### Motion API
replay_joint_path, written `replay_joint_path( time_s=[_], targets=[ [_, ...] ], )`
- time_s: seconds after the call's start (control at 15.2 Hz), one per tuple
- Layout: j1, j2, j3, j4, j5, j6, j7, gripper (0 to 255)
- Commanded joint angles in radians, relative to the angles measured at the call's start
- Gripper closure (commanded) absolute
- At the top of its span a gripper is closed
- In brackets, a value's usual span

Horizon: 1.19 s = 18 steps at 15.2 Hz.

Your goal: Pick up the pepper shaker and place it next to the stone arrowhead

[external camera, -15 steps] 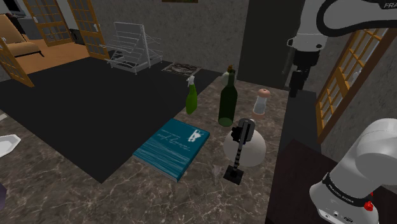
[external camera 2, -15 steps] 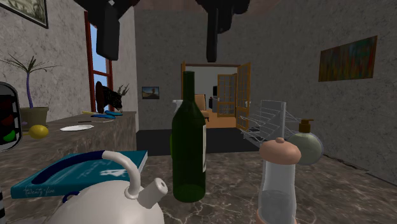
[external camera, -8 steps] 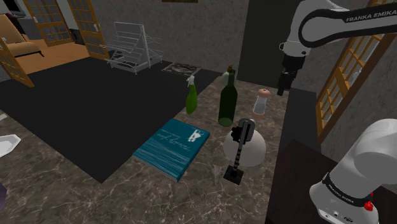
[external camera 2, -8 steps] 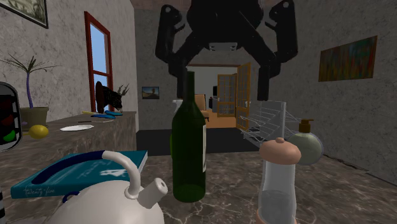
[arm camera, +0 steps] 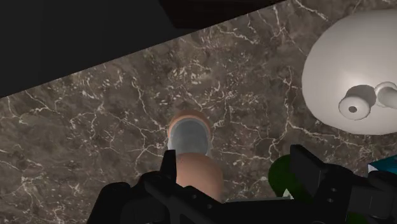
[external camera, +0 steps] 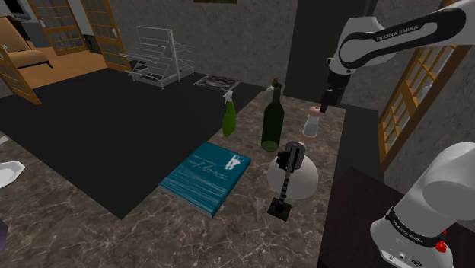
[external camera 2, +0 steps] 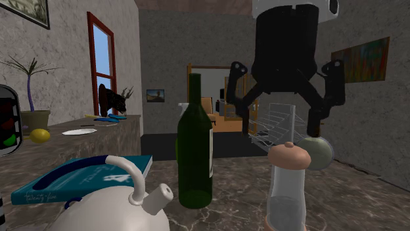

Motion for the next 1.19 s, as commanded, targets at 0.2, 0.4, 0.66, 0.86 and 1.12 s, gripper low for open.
replay_joint_path(
  time_s=[0.2,0.4,0.66,0.86,1.12],
  targets=[
    [0.005,0.146,-0.046,0.075,0.044,0.114,-0.056,0],
    [0.007,0.169,-0.049,0.055,0.052,0.156,-0.062,0],
    [0.009,0.199,-0.053,0.033,0.062,0.206,-0.070,0],
    [0.009,0.199,-0.053,0.033,0.062,0.206,-0.070,0],
    [0.009,0.199,-0.053,0.033,0.062,0.206,-0.070,0]
  ],
)
